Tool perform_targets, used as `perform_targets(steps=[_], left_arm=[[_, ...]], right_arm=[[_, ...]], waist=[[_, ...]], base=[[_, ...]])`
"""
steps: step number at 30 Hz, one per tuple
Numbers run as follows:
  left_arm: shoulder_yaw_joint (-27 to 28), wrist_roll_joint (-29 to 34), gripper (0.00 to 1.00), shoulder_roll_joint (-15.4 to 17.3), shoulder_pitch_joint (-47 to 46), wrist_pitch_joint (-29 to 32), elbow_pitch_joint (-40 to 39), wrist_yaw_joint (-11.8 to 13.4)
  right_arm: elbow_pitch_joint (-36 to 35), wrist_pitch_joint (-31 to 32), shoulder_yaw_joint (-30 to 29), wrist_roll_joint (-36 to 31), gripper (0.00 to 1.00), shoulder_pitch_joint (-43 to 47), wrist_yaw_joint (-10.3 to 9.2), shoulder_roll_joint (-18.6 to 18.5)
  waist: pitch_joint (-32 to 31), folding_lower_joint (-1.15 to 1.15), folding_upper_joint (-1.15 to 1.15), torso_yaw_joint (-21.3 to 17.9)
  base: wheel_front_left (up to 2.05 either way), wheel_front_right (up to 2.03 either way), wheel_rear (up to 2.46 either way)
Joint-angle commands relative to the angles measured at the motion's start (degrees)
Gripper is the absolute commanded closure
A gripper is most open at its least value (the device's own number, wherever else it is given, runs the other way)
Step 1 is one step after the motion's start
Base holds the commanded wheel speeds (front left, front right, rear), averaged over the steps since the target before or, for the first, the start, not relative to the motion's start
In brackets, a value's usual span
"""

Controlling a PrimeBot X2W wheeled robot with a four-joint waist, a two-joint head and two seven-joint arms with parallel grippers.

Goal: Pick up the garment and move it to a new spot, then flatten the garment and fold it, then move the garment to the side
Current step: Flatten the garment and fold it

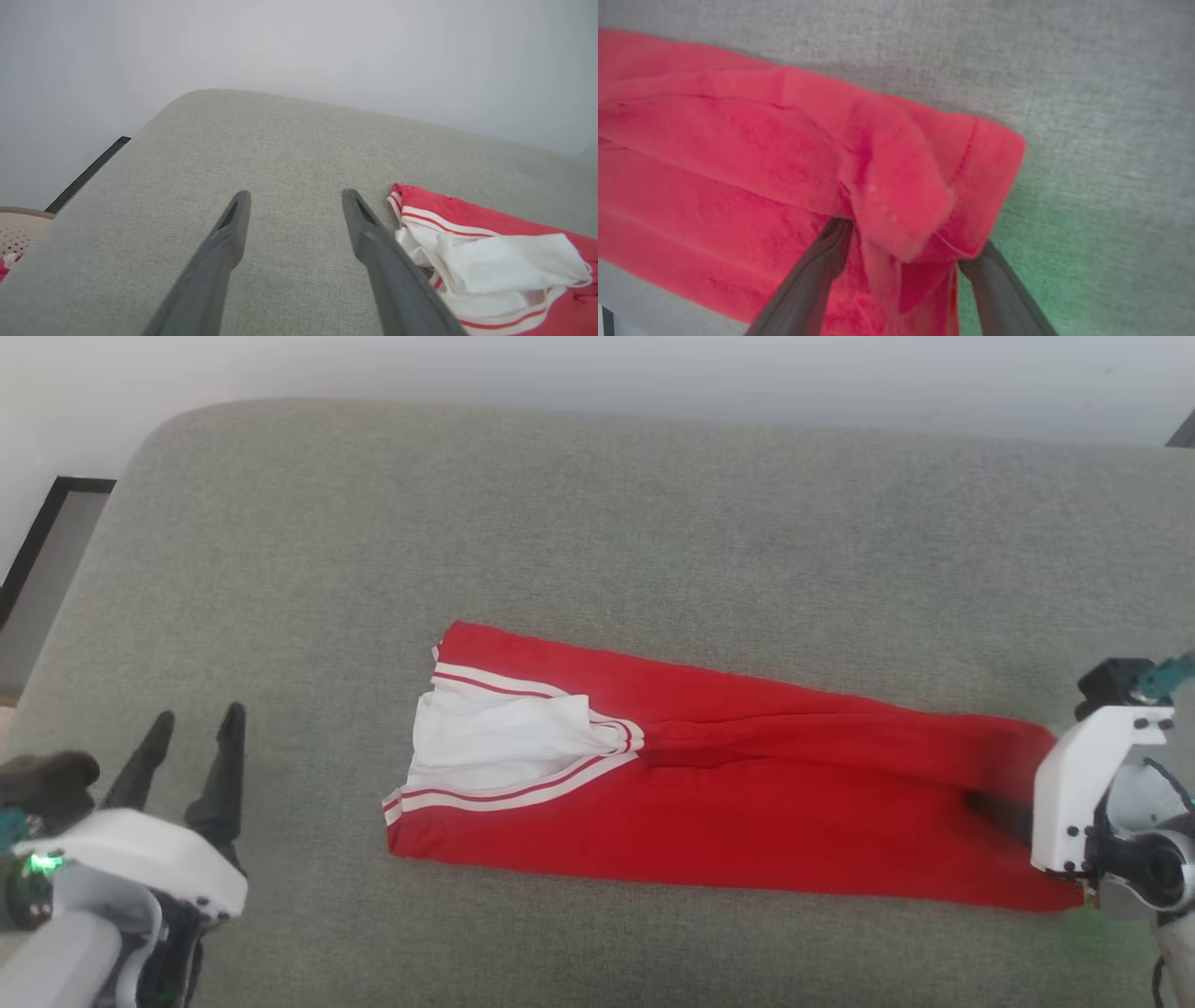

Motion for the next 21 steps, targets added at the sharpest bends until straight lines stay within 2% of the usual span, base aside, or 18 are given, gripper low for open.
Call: perform_targets(steps=[1,7,12,21], left_arm=[[1.8,1.2,0.0,-1.6,2.1,-0.2,0.6,-1.1],[9.8,6.5,0.0,-7.0,6.1,-0.3,2.7,-4.7],[14.1,9.1,0.0,-9.9,7.6,-0.3,3.7,-6.9],[19.0,13.3,0.0,-14.1,7.9,-0.3,5.6,-10.6]], right_arm=[[1.4,0.8,3.3,2.3,1.0,0.9,0.32,2.7],[1.5,-0.4,5.3,7.0,1.0,-0.6,0.23,0.6],[0.8,-2.1,4.8,9.2,1.0,-1.6,0.17,-1.1],[3.9,-5.2,-1.2,10.7,1.0,-2.3,0.14,-7.9]], waist=[[0.1,0.0,-0.01,0.2],[0.1,0.0,-0.01,0.3],[-0.1,0.0,-0.01,-0.2],[0.1,0.0,-0.01,-1.8]], base=[[0.0,0.0,0.0],[0.0,0.0,0.0],[0.0,0.0,0.0],[0.0,0.0,0.0]])
